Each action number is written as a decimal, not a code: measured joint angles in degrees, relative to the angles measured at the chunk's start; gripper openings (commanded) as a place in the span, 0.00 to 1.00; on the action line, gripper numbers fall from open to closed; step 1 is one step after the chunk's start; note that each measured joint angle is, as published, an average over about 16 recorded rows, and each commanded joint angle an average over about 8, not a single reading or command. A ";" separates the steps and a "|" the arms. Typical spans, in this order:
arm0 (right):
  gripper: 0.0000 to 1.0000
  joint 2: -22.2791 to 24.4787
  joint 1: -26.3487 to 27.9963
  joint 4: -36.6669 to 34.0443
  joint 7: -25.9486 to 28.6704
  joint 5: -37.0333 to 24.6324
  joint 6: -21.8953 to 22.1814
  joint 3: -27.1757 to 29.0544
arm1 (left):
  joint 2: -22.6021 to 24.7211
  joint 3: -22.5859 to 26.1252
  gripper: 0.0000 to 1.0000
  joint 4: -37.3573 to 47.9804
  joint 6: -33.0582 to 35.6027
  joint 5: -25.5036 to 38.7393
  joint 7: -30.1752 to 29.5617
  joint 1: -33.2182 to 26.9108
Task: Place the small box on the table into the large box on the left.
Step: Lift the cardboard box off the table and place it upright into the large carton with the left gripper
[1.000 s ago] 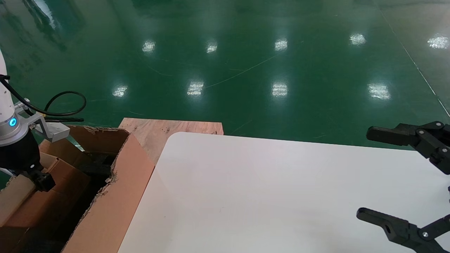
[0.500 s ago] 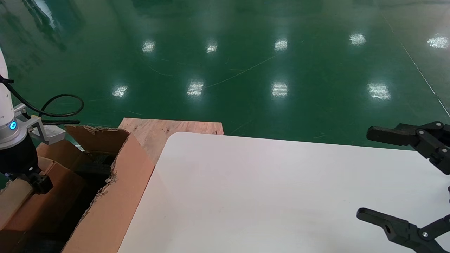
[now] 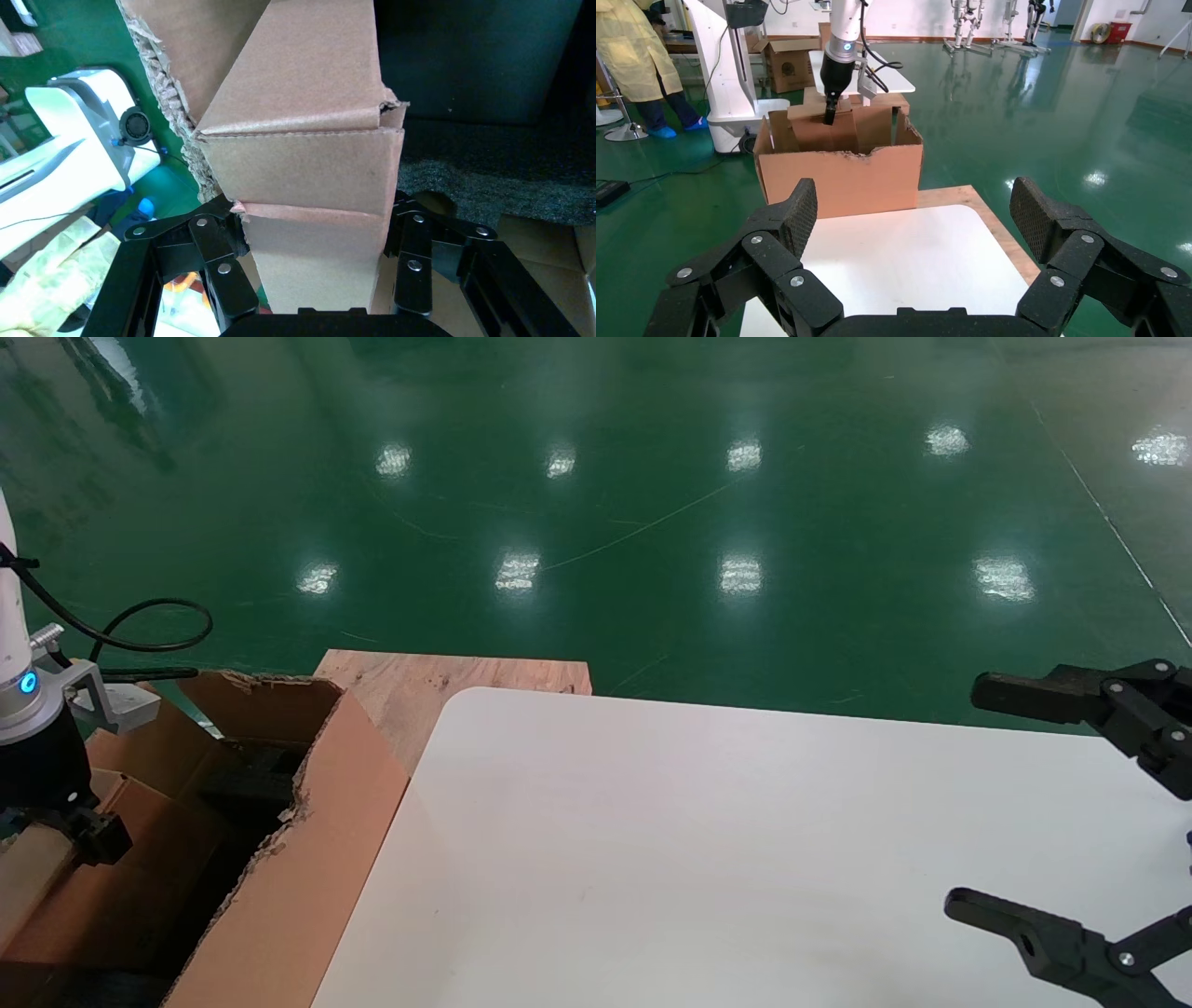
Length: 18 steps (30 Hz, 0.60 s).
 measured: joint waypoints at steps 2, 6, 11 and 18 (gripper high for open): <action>1.00 0.00 0.00 0.00 0.00 0.00 0.00 0.00 | 0.08 -0.18 0.00 1.41 0.35 -0.44 0.54 0.72; 1.00 0.00 0.00 0.00 0.00 0.01 0.00 -0.01 | 0.25 -0.49 0.00 4.29 1.10 -1.26 1.34 2.22; 1.00 0.01 0.00 0.00 -0.01 0.01 0.01 -0.01 | 0.61 -0.79 0.00 8.00 2.04 -2.11 1.91 4.21; 1.00 0.01 0.01 0.00 -0.01 0.02 0.01 -0.02 | 1.30 -1.16 0.00 12.94 3.31 -3.07 2.61 6.66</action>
